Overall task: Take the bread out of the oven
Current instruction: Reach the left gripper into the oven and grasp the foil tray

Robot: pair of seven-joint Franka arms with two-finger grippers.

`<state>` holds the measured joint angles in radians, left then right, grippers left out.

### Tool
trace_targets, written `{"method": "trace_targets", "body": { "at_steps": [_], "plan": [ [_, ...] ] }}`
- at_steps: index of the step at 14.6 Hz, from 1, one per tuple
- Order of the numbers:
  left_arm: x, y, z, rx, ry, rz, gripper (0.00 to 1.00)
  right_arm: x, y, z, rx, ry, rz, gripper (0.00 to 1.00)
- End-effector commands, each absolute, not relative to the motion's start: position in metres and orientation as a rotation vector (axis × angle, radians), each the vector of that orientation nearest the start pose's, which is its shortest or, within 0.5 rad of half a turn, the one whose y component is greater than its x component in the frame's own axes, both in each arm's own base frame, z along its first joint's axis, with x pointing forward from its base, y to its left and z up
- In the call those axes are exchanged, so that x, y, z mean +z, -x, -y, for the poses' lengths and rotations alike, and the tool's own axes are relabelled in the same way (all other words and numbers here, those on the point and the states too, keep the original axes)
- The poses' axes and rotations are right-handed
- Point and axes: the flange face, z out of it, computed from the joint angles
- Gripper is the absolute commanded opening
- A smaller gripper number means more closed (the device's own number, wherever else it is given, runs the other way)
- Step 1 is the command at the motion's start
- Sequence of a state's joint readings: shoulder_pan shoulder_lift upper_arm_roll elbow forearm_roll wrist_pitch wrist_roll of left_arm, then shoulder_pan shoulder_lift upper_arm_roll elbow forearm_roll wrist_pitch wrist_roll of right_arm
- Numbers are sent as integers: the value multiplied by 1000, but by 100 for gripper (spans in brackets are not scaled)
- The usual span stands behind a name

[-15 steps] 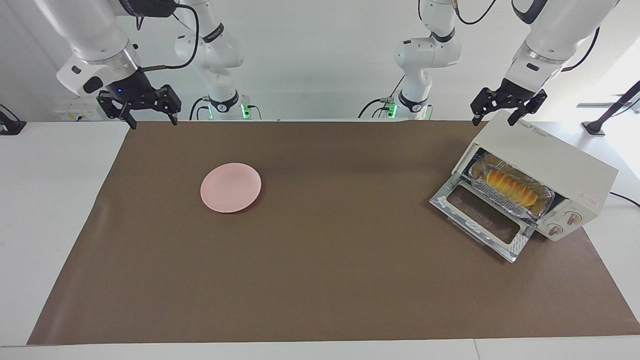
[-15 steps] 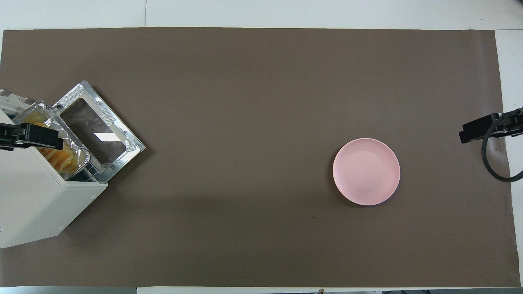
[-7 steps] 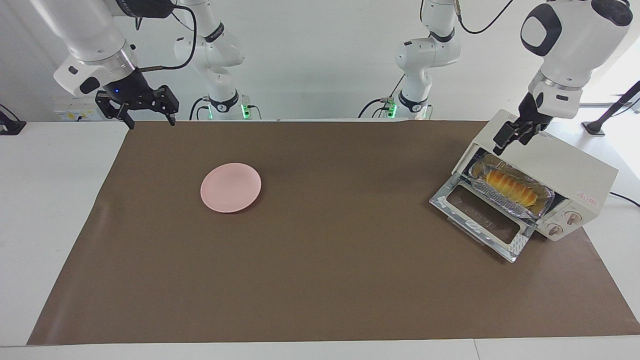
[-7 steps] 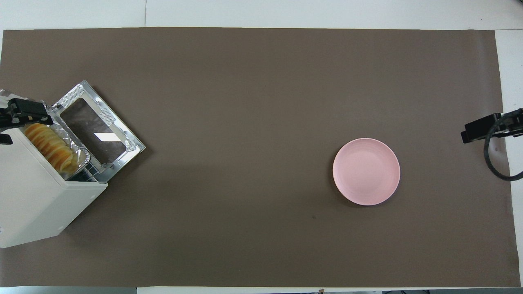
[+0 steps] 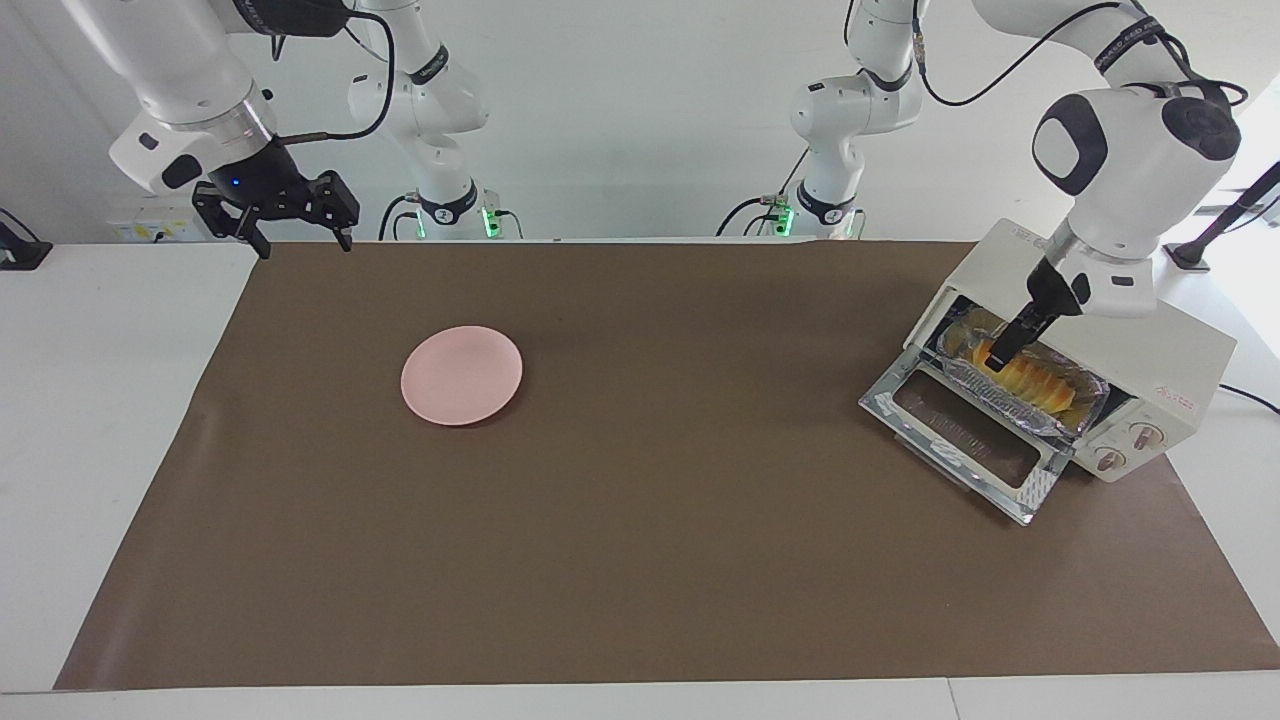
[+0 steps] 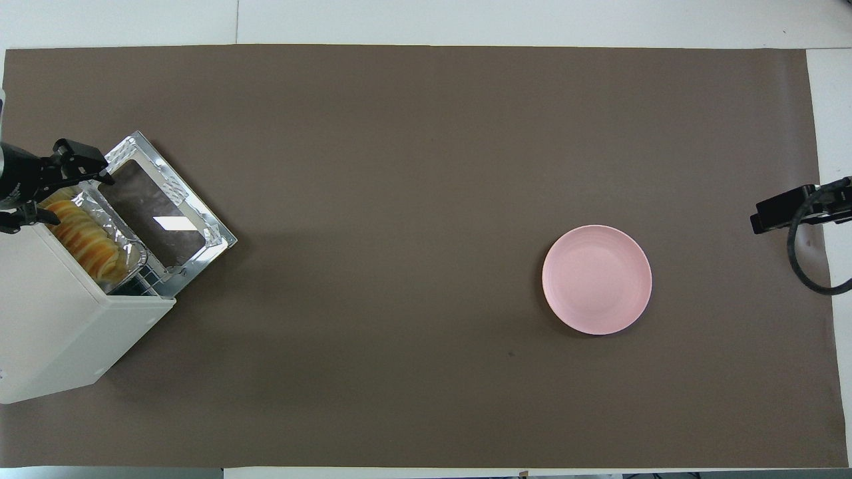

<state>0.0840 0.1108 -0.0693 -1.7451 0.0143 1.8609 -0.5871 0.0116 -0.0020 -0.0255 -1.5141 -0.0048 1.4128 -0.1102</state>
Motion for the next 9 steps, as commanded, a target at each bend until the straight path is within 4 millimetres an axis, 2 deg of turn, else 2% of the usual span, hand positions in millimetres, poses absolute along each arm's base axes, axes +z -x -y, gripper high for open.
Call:
{"method": "trace_targets", "body": {
  "at_steps": [1,5,7,9],
  "plan": [
    [486,-623,-13,1,2963,965,100,640,-529,13,162,3119,183,100],
    [461,-617,-45,68,2923,1039,100,640,-529,14,162,3119,180,100],
    [451,-616,-44,83,2887,1109,100,640,-529,13,160,3120,178,100],
    [432,-623,-33,99,2831,1117,100,640,-530,13,157,3120,178,100]
  ]
}}
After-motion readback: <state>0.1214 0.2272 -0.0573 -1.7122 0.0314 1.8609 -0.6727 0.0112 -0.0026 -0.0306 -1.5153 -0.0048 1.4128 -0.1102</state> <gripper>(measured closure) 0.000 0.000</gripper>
